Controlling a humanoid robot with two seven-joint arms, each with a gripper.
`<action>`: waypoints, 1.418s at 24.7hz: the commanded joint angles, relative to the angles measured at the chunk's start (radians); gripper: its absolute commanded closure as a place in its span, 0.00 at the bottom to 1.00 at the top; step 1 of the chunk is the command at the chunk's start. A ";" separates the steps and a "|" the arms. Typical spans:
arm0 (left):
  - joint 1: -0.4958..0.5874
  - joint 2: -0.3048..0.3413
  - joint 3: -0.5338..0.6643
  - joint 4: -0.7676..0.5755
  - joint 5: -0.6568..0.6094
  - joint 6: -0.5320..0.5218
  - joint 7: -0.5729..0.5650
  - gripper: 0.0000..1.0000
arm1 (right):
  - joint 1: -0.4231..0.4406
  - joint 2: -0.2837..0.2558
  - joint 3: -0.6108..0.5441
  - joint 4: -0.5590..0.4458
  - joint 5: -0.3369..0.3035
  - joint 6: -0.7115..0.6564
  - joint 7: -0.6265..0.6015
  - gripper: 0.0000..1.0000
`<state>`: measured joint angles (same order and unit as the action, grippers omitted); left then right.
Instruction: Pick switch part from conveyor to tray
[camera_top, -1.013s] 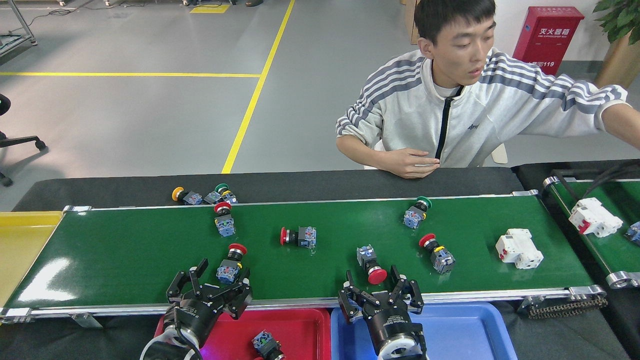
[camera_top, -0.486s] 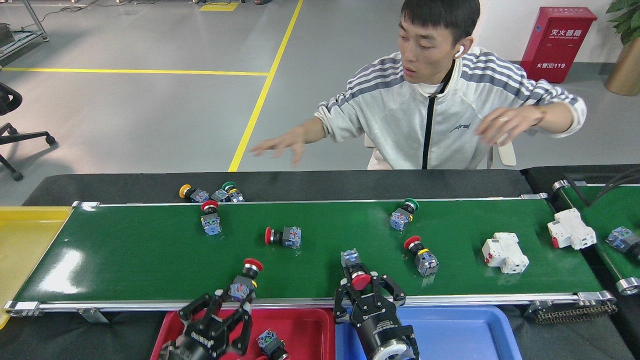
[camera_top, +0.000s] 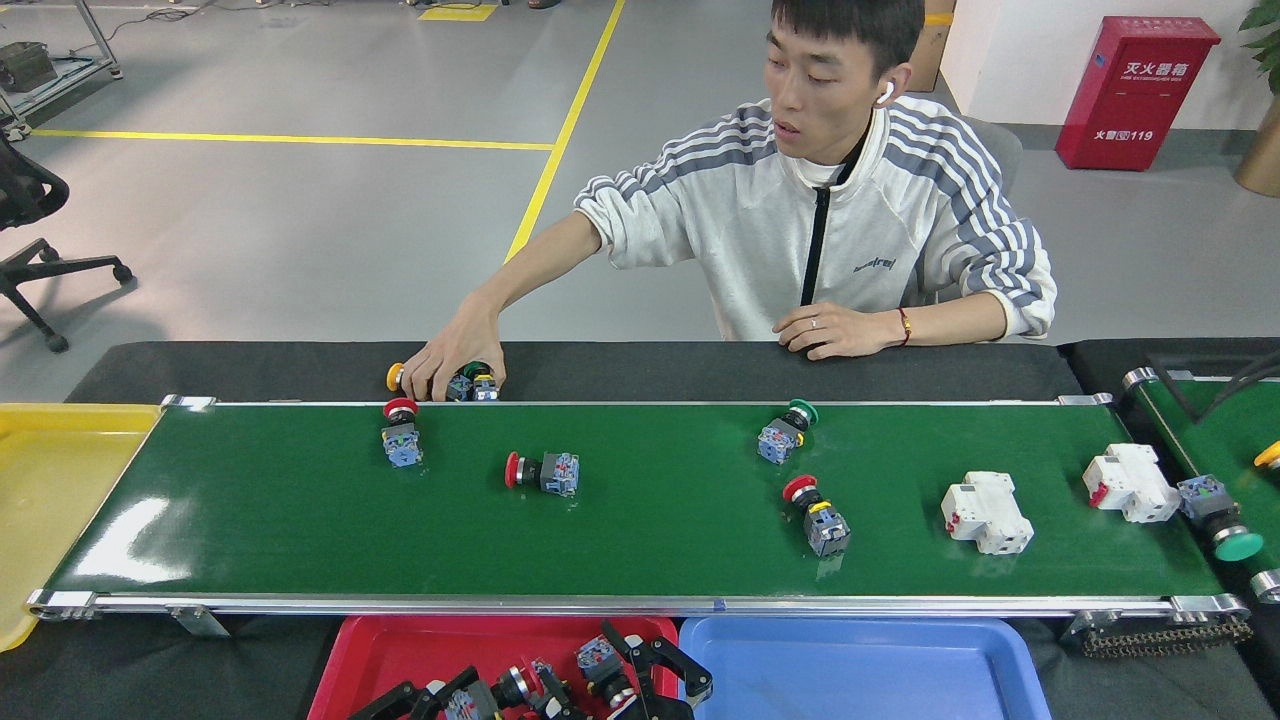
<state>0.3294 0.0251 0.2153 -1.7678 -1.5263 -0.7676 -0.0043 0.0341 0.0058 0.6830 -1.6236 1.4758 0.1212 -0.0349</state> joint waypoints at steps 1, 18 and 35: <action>0.002 -0.016 0.068 -0.009 0.008 0.073 0.012 0.00 | 0.058 0.002 -0.117 -0.038 -0.003 0.041 -0.074 0.00; -0.388 0.051 0.131 0.294 -0.006 0.425 -0.078 0.00 | -0.117 0.103 -0.241 0.171 -0.032 0.186 0.052 0.00; -0.948 0.213 -0.091 1.076 -0.005 0.774 -0.025 0.01 | -0.295 0.152 -0.197 0.413 -0.034 0.110 0.104 0.98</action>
<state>-0.5904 0.2170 0.1275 -0.7121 -1.5299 -0.0415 -0.0572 -0.2462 0.1553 0.4885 -1.2016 1.4399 0.2483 0.0674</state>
